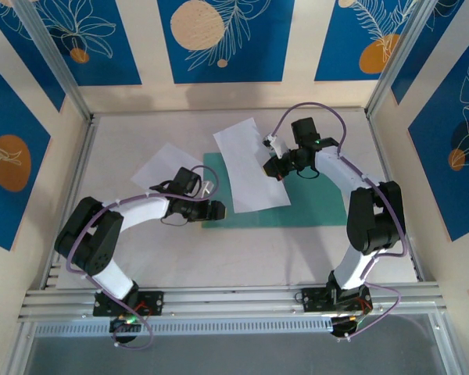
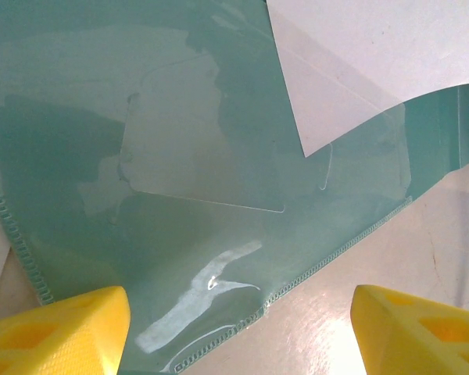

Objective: Put the files into the folder

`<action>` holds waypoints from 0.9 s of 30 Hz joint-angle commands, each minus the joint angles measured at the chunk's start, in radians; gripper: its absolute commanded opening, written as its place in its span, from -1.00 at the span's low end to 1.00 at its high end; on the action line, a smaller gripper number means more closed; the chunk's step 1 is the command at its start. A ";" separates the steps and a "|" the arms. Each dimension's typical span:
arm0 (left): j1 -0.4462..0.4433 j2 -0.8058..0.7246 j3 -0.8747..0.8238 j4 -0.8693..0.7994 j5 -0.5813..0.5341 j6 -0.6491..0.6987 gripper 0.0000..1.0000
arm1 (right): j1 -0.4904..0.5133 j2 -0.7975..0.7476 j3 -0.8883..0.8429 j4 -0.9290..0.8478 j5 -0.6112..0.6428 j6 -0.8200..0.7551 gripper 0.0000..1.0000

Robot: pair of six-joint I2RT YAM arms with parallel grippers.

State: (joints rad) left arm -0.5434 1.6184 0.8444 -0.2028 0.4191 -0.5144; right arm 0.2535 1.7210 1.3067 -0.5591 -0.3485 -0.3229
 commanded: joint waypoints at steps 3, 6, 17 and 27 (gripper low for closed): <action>0.012 0.008 0.021 -0.019 0.018 -0.001 0.49 | -0.012 0.026 0.012 0.002 -0.053 0.029 -0.93; 0.011 0.006 0.021 -0.019 0.021 -0.006 0.49 | -0.022 0.044 0.022 -0.010 -0.073 0.056 -0.93; 0.012 0.000 0.010 -0.011 0.026 -0.011 0.49 | -0.031 0.065 0.026 -0.009 -0.111 0.098 -0.91; 0.012 0.000 0.012 -0.013 0.026 -0.011 0.49 | -0.032 0.076 0.004 0.013 -0.128 0.110 -0.91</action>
State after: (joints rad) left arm -0.5434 1.6184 0.8444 -0.2024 0.4217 -0.5175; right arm 0.2218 1.7828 1.3151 -0.5495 -0.4316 -0.2253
